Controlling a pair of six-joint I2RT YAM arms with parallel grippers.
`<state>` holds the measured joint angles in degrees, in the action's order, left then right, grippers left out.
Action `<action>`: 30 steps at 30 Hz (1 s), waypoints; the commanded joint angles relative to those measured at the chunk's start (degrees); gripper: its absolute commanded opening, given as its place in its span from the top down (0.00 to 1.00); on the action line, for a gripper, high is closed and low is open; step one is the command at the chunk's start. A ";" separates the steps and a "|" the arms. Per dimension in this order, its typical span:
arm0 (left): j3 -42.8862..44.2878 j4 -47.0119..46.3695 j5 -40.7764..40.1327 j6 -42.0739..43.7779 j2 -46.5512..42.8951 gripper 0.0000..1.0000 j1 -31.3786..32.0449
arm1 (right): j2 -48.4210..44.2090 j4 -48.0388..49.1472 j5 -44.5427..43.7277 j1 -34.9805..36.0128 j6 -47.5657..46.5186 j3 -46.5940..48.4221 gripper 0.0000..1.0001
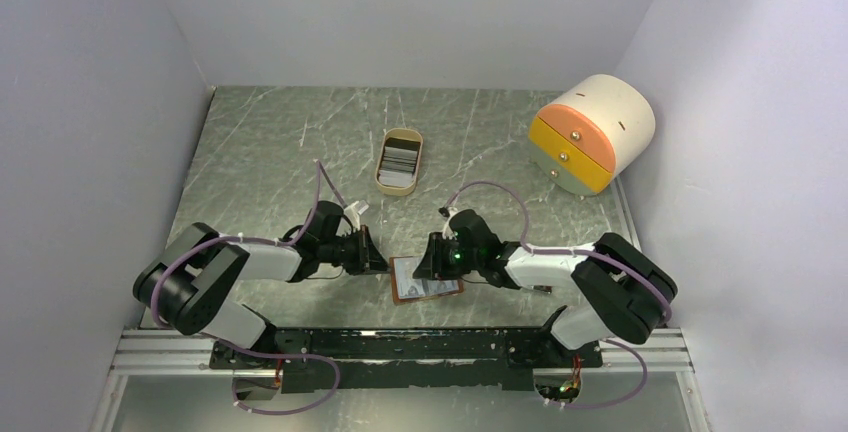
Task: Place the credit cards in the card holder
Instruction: Insert the credit card into the card holder.
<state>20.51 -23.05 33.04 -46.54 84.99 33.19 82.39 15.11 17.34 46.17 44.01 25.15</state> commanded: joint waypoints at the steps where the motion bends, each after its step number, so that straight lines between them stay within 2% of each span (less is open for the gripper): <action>1: 0.63 0.18 0.92 0.55 -1.02 0.91 -0.15 | -0.88 0.21 -0.71 0.69 -0.75 0.65 0.67; 7: 2.63 5.94 0.00 2.32 -2.22 0.91 -0.41 | -3.40 1.40 -0.42 0.59 -0.60 -0.73 0.56; 11: 5.77 15.50 -1.77 5.78 -2.43 0.91 -0.79 | -7.18 0.49 -2.67 0.61 -0.74 -2.25 0.54; 17: 6.80 18.23 2.28 5.21 -4.07 0.91 -1.29 | -14.12 -10.63 -8.83 0.65 -0.17 0.61 0.52; 20: 8.98 23.77 0.80 6.45 -5.41 0.91 -1.38 | -17.64 -15.47 -11.05 1.14 -0.42 2.52 0.52; 22: 10.29 28.49 -1.94 8.18 -6.45 0.91 -1.43 | -20.10 -17.54 -15.00 2.83 -1.37 3.14 0.51; 24: 10.96 30.63 -3.59 9.42 -6.93 0.91 -1.43 | -21.49 -19.95 -23.02 5.61 -2.12 3.27 0.51; 27: 11.10 30.61 -2.38 8.84 -6.72 0.91 -1.46 | -18.26 -26.98 -31.58 8.94 -3.00 5.86 0.51; 30: 10.37 28.18 0.34 7.27 -7.09 0.91 -1.48 | -14.78 -29.39 -35.06 10.57 -3.17 7.86 0.50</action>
<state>30.61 4.19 31.31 -38.98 78.85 32.14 64.07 -6.35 -7.01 54.92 42.13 30.50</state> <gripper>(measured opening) 0.093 0.498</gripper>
